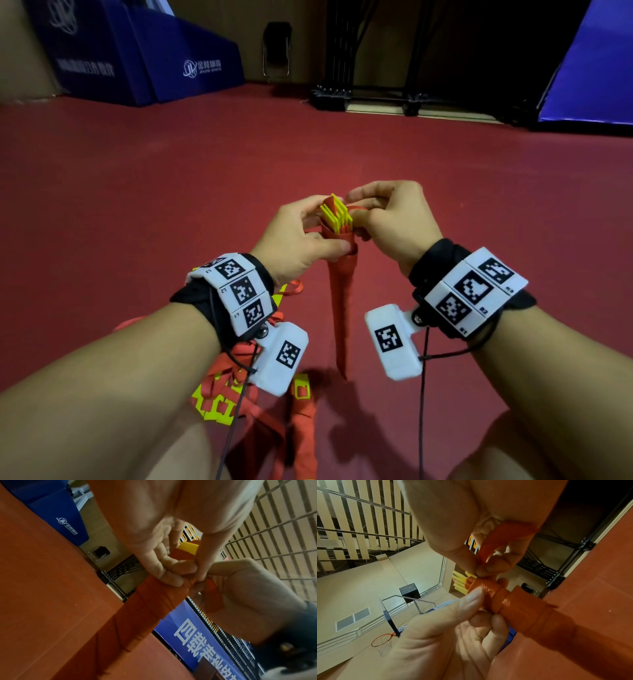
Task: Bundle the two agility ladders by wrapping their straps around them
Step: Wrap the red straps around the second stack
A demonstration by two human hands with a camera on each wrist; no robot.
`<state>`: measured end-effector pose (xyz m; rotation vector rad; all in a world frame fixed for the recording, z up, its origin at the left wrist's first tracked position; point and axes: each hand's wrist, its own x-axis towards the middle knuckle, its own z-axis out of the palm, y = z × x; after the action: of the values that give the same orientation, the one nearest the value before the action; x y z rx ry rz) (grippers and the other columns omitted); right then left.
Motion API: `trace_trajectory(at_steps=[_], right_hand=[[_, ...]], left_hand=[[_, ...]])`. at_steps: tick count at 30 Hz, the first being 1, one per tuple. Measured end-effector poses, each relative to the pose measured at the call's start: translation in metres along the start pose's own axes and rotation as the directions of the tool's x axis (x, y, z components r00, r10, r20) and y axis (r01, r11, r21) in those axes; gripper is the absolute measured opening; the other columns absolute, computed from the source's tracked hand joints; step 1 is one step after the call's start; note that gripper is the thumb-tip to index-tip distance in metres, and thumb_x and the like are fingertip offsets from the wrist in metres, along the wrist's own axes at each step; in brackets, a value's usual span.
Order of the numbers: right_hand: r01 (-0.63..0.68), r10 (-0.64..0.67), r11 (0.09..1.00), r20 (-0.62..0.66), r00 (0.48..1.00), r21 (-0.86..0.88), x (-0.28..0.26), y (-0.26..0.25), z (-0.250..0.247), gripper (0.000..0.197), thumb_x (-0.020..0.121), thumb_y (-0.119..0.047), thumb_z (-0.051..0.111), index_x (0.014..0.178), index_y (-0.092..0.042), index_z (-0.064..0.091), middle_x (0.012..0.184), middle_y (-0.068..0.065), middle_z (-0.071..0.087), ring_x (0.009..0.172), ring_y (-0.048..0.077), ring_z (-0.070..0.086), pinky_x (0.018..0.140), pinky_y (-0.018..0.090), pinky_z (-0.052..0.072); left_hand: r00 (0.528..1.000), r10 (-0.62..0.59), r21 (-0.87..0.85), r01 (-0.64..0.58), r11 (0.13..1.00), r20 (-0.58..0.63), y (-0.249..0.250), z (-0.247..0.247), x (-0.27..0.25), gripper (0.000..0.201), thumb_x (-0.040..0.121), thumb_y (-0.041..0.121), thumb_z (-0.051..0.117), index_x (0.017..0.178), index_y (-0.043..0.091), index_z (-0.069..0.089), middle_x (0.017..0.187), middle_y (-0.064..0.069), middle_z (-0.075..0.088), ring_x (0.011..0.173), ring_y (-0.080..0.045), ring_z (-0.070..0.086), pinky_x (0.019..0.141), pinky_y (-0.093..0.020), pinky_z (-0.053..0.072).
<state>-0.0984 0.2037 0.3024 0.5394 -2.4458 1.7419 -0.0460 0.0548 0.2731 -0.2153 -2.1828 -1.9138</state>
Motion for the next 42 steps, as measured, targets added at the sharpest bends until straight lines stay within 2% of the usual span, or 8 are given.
trace_trajectory(at_steps=[4, 8, 15, 26, 31, 35, 38, 42], right_hand=[[0.03, -0.027, 0.999, 0.105, 0.994, -0.027, -0.001, -0.002, -0.003, 0.028, 0.078, 0.01, 0.06, 0.093, -0.012, 0.07, 0.061, -0.013, 0.07, 0.054, -0.002, 0.06, 0.059, 0.019, 0.046], [0.119, -0.113, 0.98, 0.049, 0.992, -0.161, 0.002, 0.001, -0.007, 0.02, 0.078, -0.008, 0.074, 0.085, -0.027, 0.072, 0.071, -0.01, 0.074, 0.069, 0.005, 0.069, 0.072, 0.035, 0.058], [0.146, -0.15, 0.965, -0.002, 0.989, -0.219, -0.002, 0.001, -0.008, 0.008, 0.077, -0.018, 0.081, 0.075, -0.022, 0.074, 0.062, -0.007, 0.072, 0.063, 0.009, 0.071, 0.072, 0.041, 0.061], [0.12, -0.123, 0.989, -0.028, 0.992, -0.084, -0.008, -0.007, 0.0, 0.005, 0.077, -0.023, 0.081, 0.078, -0.019, 0.078, 0.062, -0.001, 0.072, 0.061, 0.02, 0.072, 0.069, 0.043, 0.062], [0.104, -0.115, 0.983, -0.062, 0.992, -0.149, -0.011, -0.007, -0.001, 0.032, 0.069, -0.039, 0.088, 0.096, -0.025, 0.08, 0.077, -0.013, 0.073, 0.077, 0.002, 0.068, 0.078, 0.027, 0.056], [0.128, -0.132, 0.98, -0.015, 0.991, -0.151, -0.016, -0.008, 0.003, 0.06, 0.059, -0.042, 0.094, 0.113, -0.021, 0.075, 0.097, -0.008, 0.076, 0.093, 0.003, 0.07, 0.087, 0.027, 0.056], [0.155, -0.158, 0.974, -0.003, 0.988, -0.167, -0.012, -0.004, 0.003, 0.054, 0.066, -0.036, 0.092, 0.114, -0.02, 0.075, 0.095, -0.008, 0.076, 0.09, 0.003, 0.07, 0.086, 0.027, 0.057], [0.172, -0.174, 0.97, 0.006, 0.985, -0.17, 0.0, 0.009, -0.002, 0.03, 0.08, -0.022, 0.079, 0.11, -0.023, 0.074, 0.093, -0.008, 0.075, 0.089, 0.008, 0.069, 0.09, 0.038, 0.056]], left_hand=[[0.998, 0.04, 0.057, -0.037, 0.998, -0.051, -0.004, -0.005, 0.002, 0.037, 0.078, -0.013, 0.077, 0.1, 0.016, 0.07, 0.087, 0.006, 0.074, 0.085, -0.009, 0.066, 0.081, -0.029, 0.057], [0.988, 0.105, 0.166, -0.086, 0.982, -0.109, -0.003, -0.007, 0.005, 0.031, 0.076, 0.002, 0.085, 0.093, 0.025, 0.073, 0.088, 0.011, 0.075, 0.087, 0.0, 0.066, 0.08, -0.02, 0.049], [0.959, 0.134, 0.256, -0.069, 0.964, -0.248, -0.004, -0.009, 0.005, 0.043, 0.057, 0.051, 0.088, 0.093, 0.031, 0.076, 0.087, 0.005, 0.078, 0.09, -0.024, 0.073, 0.084, -0.047, 0.058], [0.938, 0.142, 0.276, -0.053, 0.96, -0.316, -0.003, -0.01, 0.003, 0.051, 0.053, 0.066, 0.083, 0.091, 0.032, 0.075, 0.085, 0.003, 0.075, 0.081, -0.026, 0.07, 0.072, -0.051, 0.058], [0.955, 0.085, 0.169, -0.038, 0.985, -0.286, -0.002, -0.005, 0.0, 0.041, 0.057, 0.036, 0.093, 0.089, 0.028, 0.069, 0.08, 0.014, 0.067, 0.048, -0.01, 0.058, 0.063, -0.051, 0.06], [0.972, 0.066, 0.081, -0.048, 0.996, -0.227, -0.005, 0.006, 0.0, 0.053, 0.053, 0.01, 0.087, 0.09, 0.018, 0.049, 0.078, 0.014, 0.058, 0.057, -0.007, 0.054, 0.062, -0.034, 0.053], [0.986, 0.069, 0.052, -0.062, 0.997, -0.149, -0.006, 0.011, 0.0, 0.059, 0.066, -0.017, 0.082, 0.091, 0.015, 0.04, 0.084, -0.002, 0.054, 0.063, -0.009, 0.053, 0.062, -0.026, 0.053], [0.989, 0.054, 0.029, -0.05, 0.998, -0.141, -0.004, 0.01, 0.001, 0.047, 0.076, -0.022, 0.073, 0.092, 0.016, 0.05, 0.091, -0.002, 0.052, 0.064, -0.003, 0.059, 0.07, -0.017, 0.054]])
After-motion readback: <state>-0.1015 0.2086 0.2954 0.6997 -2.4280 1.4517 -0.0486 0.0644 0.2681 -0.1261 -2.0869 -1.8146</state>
